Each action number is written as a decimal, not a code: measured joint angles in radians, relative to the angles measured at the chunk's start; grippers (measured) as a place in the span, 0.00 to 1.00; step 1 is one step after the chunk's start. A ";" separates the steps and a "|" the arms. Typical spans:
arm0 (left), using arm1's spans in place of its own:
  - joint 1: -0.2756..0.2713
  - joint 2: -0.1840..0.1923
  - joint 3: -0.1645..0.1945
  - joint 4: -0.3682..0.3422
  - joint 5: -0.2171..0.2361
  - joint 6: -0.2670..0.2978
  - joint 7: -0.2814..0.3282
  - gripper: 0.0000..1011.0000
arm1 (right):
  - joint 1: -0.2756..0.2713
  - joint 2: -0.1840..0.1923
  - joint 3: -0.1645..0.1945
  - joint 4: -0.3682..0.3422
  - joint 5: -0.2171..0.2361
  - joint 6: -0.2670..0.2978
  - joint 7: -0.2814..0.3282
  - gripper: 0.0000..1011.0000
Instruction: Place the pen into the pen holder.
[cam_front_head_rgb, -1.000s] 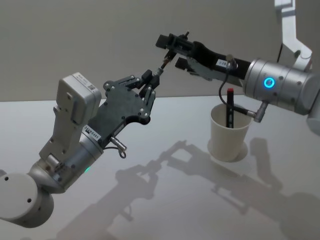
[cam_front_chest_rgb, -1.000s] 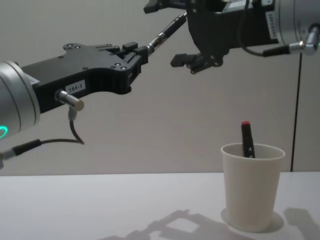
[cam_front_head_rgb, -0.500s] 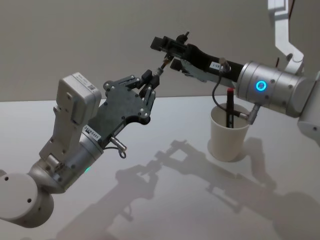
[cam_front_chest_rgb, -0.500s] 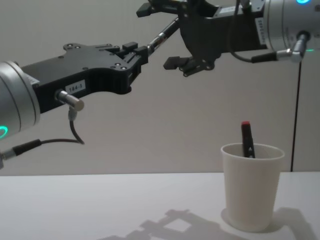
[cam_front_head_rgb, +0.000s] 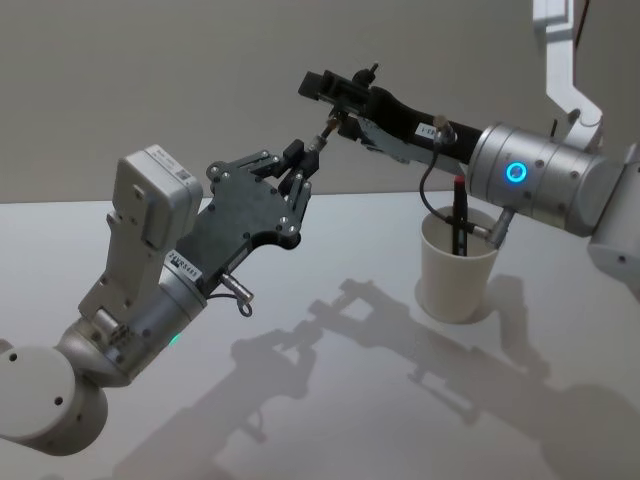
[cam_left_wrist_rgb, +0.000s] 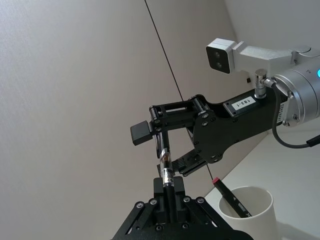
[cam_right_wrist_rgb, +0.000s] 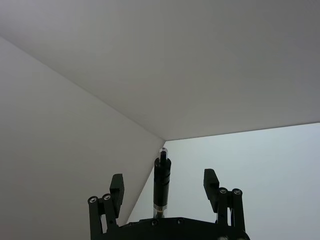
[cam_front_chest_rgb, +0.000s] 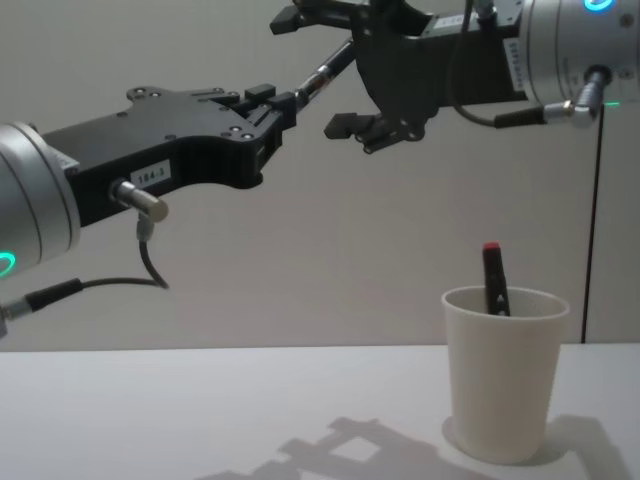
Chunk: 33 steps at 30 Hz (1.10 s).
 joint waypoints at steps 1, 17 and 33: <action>0.000 0.000 0.000 0.000 0.000 0.000 0.000 0.11 | 0.000 0.001 -0.001 0.000 0.002 -0.001 -0.001 0.99; 0.000 0.000 0.000 0.000 0.000 0.000 0.000 0.11 | 0.002 0.010 -0.007 -0.001 0.018 -0.007 -0.005 0.85; 0.000 0.000 0.000 0.000 0.000 0.000 0.000 0.11 | 0.003 0.013 -0.009 -0.002 0.022 -0.008 -0.006 0.36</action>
